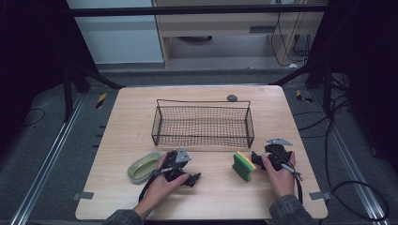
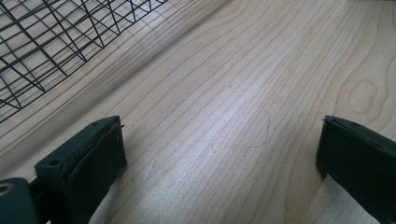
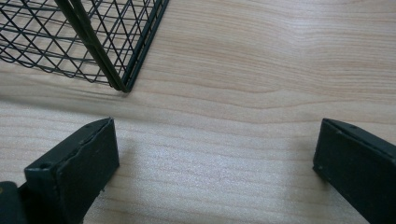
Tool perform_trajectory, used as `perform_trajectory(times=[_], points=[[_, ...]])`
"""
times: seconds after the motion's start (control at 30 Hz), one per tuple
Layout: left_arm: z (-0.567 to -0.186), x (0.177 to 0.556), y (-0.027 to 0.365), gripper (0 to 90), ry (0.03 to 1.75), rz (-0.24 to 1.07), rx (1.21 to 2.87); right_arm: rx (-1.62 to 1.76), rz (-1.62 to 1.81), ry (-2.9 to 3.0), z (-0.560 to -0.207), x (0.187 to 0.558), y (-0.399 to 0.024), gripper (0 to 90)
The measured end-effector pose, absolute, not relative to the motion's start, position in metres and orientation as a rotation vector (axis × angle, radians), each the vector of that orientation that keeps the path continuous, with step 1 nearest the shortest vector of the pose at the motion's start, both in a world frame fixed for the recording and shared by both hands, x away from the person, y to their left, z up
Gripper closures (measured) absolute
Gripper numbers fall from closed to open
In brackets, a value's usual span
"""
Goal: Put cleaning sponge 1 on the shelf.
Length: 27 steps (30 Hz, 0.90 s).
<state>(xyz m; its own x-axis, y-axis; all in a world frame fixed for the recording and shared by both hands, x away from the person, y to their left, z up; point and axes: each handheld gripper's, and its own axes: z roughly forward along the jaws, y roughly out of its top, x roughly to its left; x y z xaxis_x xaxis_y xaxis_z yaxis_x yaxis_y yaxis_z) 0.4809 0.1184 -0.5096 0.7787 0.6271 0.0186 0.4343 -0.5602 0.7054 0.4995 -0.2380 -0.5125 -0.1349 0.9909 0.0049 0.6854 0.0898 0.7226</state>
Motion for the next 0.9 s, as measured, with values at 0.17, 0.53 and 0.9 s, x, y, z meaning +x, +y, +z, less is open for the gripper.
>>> perform_trajectory(times=[0.17,0.53,0.9], points=[[-0.509,0.481,0.119,0.0,0.778,0.34,2.259,1.641,0.806,1.878,-0.513,0.5,-0.238,0.4],[-0.474,0.467,0.135,3.7,0.731,0.257,2.134,1.624,0.817,1.899,-0.513,0.5,-0.239,0.5],[-0.435,0.474,0.182,5.3,0.837,0.406,2.21,1.564,0.843,1.968,-0.512,0.498,-0.245,0.4]])
